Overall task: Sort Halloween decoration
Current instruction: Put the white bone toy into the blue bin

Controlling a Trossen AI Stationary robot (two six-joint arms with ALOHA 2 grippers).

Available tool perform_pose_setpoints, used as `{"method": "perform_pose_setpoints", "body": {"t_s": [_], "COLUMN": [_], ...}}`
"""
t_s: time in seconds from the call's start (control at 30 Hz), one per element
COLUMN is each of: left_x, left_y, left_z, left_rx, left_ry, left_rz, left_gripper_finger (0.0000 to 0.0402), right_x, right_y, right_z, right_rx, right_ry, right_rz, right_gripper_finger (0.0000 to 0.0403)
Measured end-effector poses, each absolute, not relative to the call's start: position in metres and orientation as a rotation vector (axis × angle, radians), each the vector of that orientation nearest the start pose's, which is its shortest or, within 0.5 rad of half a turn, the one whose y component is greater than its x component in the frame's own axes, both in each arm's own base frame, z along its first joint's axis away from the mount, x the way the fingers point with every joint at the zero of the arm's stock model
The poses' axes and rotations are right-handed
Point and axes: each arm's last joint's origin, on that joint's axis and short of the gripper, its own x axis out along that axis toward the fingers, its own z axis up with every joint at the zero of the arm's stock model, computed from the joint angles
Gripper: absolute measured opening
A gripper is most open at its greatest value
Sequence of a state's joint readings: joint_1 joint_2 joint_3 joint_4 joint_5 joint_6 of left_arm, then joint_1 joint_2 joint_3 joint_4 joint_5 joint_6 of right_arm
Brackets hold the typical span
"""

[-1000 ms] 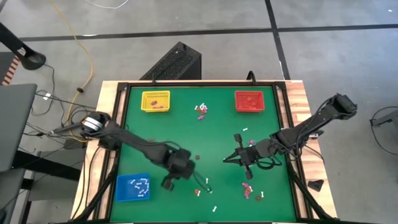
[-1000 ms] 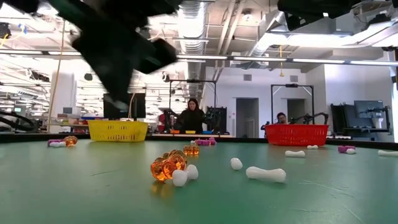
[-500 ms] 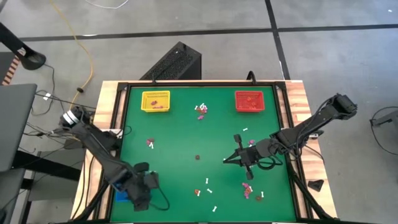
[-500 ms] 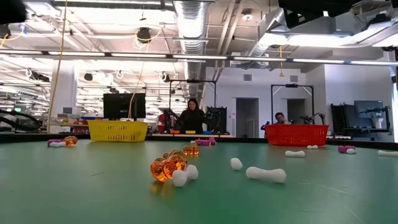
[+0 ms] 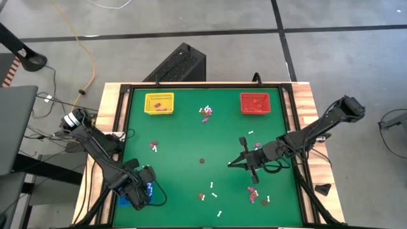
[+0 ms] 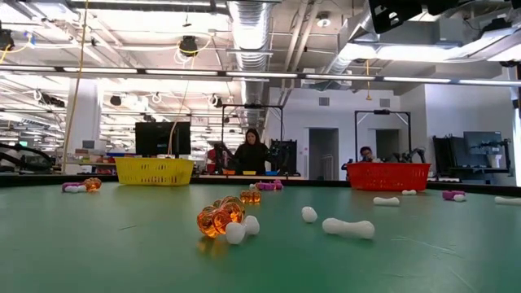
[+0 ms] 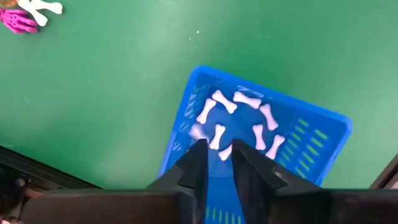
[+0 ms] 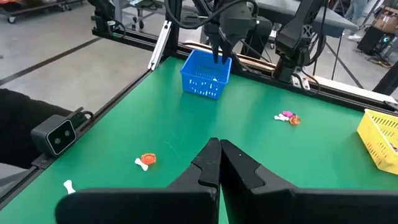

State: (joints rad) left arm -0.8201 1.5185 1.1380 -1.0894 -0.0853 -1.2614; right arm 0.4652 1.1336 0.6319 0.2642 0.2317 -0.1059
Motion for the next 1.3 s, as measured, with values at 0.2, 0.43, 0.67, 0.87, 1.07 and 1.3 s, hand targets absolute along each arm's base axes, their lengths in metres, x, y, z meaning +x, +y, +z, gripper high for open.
{"method": "perform_pose_setpoints", "body": {"t_s": [0.2, 0.43, 0.67, 0.87, 1.07, 1.3], "left_x": [0.187, 0.213, 0.27, 0.324, 0.368, 0.406], "left_y": [-0.19, -0.186, -0.181, -0.163, -0.162, -0.165], "left_z": [0.236, 0.241, 0.23, 0.206, 0.166, 0.142], "left_rx": [-0.359, -0.153, -0.039, 0.056, 0.177, 0.241], "left_ry": [1.403, 1.104, 0.712, 0.529, 0.552, 0.55], "left_rz": [0.297, 0.192, -0.12, -0.293, -0.443, -0.498], "left_gripper_finger": [0.0118, 0.0136, 0.013, 0.0129, 0.0129, 0.0129], "right_x": [0.222, 0.222, 0.222, 0.222, 0.222, 0.222], "right_y": [0.104, 0.104, 0.104, 0.104, 0.104, 0.104], "right_z": [0.255, 0.255, 0.255, 0.255, 0.253, 0.253], "right_rx": [-0.192, -0.193, -0.193, -0.172, -0.165, -0.172], "right_ry": [0.212, 0.212, 0.212, 0.214, 0.23, 0.237], "right_rz": [0.245, 0.245, 0.245, 0.242, 0.241, 0.242], "right_gripper_finger": [0.0031, 0.0031, 0.0031, 0.0031, 0.0031, 0.0031]}}
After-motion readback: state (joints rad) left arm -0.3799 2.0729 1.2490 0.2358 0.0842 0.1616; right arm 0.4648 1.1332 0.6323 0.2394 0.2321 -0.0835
